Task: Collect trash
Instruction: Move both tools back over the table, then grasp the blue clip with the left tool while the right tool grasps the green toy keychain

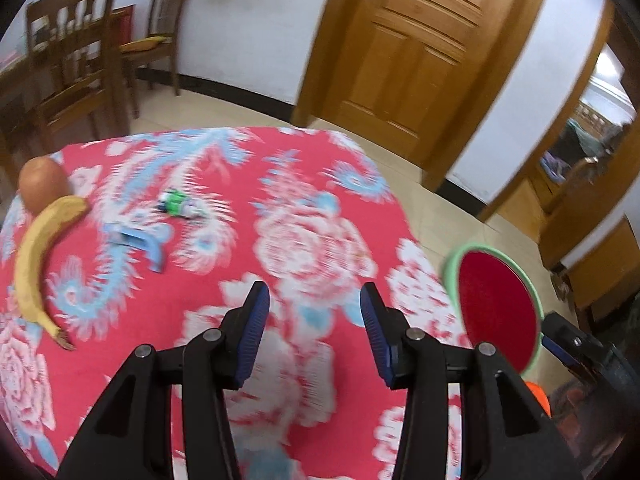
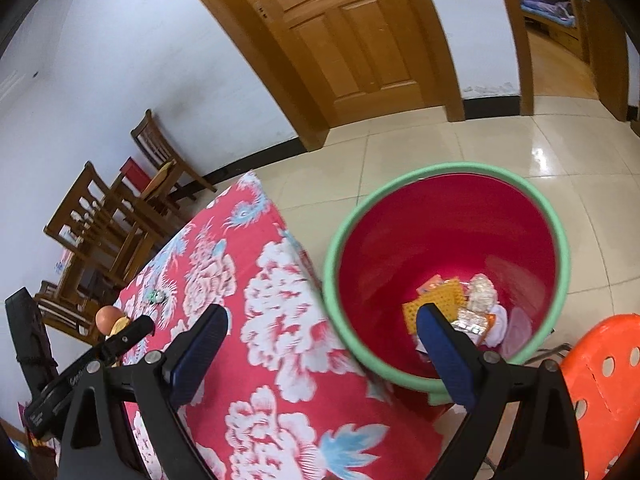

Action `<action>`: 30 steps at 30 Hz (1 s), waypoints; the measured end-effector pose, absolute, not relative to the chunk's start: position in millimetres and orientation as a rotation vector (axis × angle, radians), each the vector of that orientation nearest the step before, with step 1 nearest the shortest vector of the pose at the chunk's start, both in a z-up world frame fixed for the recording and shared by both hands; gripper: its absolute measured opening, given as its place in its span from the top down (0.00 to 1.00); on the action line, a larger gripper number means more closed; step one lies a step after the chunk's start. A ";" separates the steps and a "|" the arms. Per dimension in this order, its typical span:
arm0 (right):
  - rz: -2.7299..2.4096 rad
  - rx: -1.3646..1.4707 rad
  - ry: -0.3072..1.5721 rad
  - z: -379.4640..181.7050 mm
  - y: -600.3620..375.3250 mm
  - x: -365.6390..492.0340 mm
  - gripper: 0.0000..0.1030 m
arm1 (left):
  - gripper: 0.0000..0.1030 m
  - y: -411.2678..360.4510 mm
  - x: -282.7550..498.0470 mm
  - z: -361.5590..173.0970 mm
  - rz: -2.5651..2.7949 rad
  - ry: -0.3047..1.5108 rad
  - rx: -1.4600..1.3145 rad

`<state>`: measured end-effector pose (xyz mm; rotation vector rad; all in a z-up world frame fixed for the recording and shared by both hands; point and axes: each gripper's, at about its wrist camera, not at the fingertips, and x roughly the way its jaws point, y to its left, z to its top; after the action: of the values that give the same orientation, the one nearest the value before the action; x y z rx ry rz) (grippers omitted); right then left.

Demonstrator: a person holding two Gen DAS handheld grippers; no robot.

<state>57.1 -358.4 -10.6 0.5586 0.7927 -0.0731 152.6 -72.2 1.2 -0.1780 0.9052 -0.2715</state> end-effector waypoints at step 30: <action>0.044 0.485 0.874 -23.2 -294.7 110.8 0.05 | 0.89 26.3 228.0 -66.4 0.005 0.964 -0.264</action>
<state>110.8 -294.7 -23.2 0.4850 0.8741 0.0445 228.0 26.3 -66.4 -0.2636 0.9640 0.0050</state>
